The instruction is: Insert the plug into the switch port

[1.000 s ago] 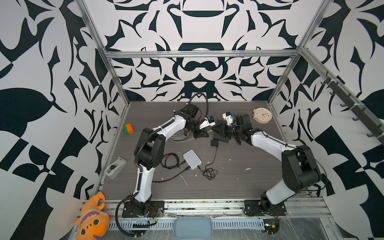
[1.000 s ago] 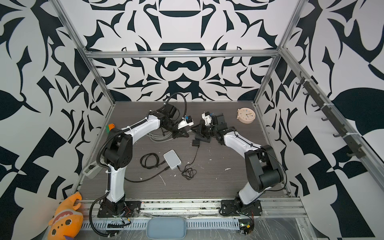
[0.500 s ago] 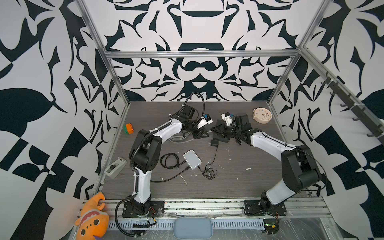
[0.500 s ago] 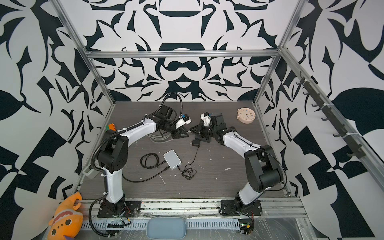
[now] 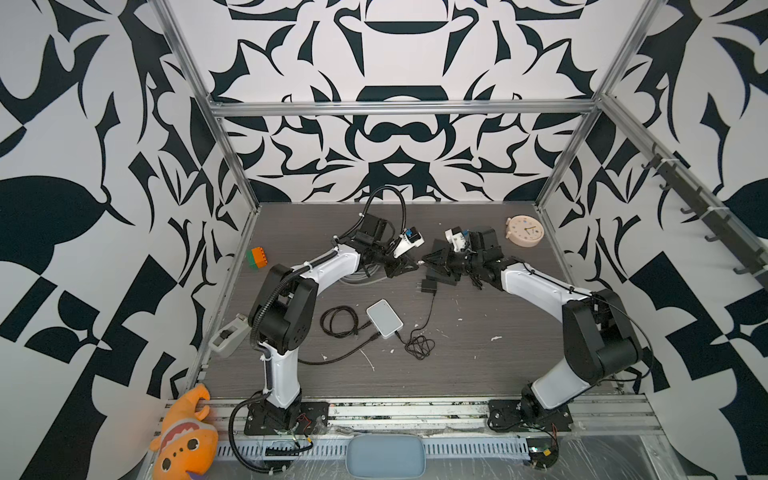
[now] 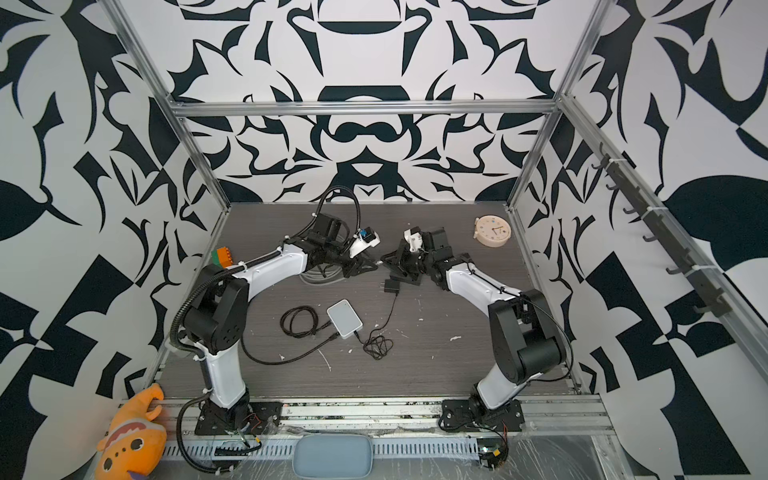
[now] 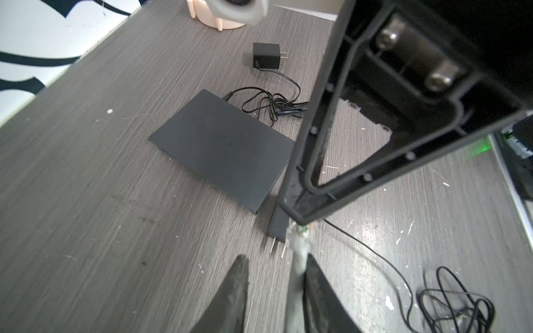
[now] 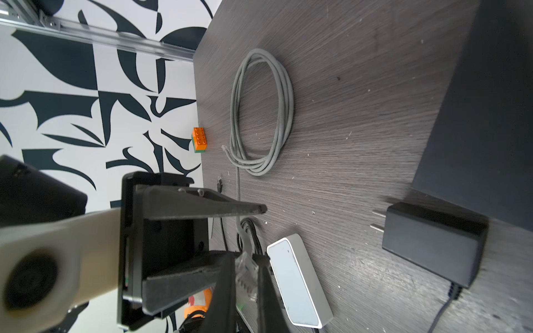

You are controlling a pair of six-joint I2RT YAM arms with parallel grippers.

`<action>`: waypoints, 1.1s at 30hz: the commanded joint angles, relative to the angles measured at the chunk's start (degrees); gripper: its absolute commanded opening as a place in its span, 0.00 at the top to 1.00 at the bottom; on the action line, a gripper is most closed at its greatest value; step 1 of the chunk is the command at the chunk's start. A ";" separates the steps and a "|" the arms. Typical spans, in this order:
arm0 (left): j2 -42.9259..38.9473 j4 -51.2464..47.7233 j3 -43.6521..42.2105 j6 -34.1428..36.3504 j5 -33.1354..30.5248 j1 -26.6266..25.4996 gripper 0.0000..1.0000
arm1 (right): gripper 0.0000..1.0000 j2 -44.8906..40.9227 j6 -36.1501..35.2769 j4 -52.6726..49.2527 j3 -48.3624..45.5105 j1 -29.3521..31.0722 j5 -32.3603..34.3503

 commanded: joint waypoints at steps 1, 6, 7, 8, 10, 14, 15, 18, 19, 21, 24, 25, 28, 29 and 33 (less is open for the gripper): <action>-1.72 1.08 -0.21 1.22 -0.88 -0.57 0.77 | 0.99 0.24 2.82 -0.57 2.74 0.17 -0.27; -1.04 -0.88 1.24 1.62 2.05 -0.42 1.00 | 0.93 0.45 2.75 -2.99 3.54 0.11 -1.01; -0.72 -2.42 1.95 2.31 3.55 -0.16 1.00 | 0.89 0.39 2.41 -3.15 3.78 -0.01 -1.45; -0.30 -4.20 2.92 3.00 5.32 0.31 1.00 | 0.85 -0.05 1.63 -3.51 4.04 -0.29 -1.76; 0.74 -8.91 5.43 4.45 8.87 1.17 1.00 | 0.80 -1.08 -0.34 -4.67 4.51 -1.10 -1.57; 3.25 -20.57 11.26 9.43 13.89 2.18 1.00 | 0.76 -3.06 -5.50 -8.55 5.84 -3.48 -1.19; 3.87 -22.56 12.42 10.25 15.08 2.40 1.00 | 0.75 -3.36 -6.73 -9.17 6.00 -3.94 -1.27; 6.37 -29.79 16.78 13.30 18.68 3.24 1.00 | 0.72 -4.73 -10.46 -9.43 5.62 -5.08 -2.30; 7.47 -33.87 18.84 15.23 19.72 3.42 1.00 | 0.71 -5.22 -11.66 -9.16 5.28 -5.19 -2.99; 9.46 -40.32 22.29 18.09 20.74 3.55 1.00 | 0.70 -5.98 -13.79 -9.19 4.90 -5.23 -3.69; 11.44 -46.08 25.64 20.94 21.49 3.51 1.00 | 0.70 -6.89 -15.89 -8.15 3.58 -5.21 -5.00; 11.75 -46.57 25.95 21.08 21.66 3.64 1.00 | 0.70 -7.13 -16.10 -7.43 3.11 -5.13 -5.79; 12.27 -47.25 26.61 21.20 22.62 3.73 1.00 | 0.70 -7.56 -16.71 -5.63 2.08 -5.26 -7.70; 12.47 -47.72 26.97 21.15 23.31 3.80 1.00 | 0.69 -7.76 -16.55 -4.76 1.75 -5.26 -8.30; 13.31 -51.16 29.02 23.03 25.93 4.19 1.00 | 0.69 -8.73 -16.05 -2.66 0.51 -5.20 -9.80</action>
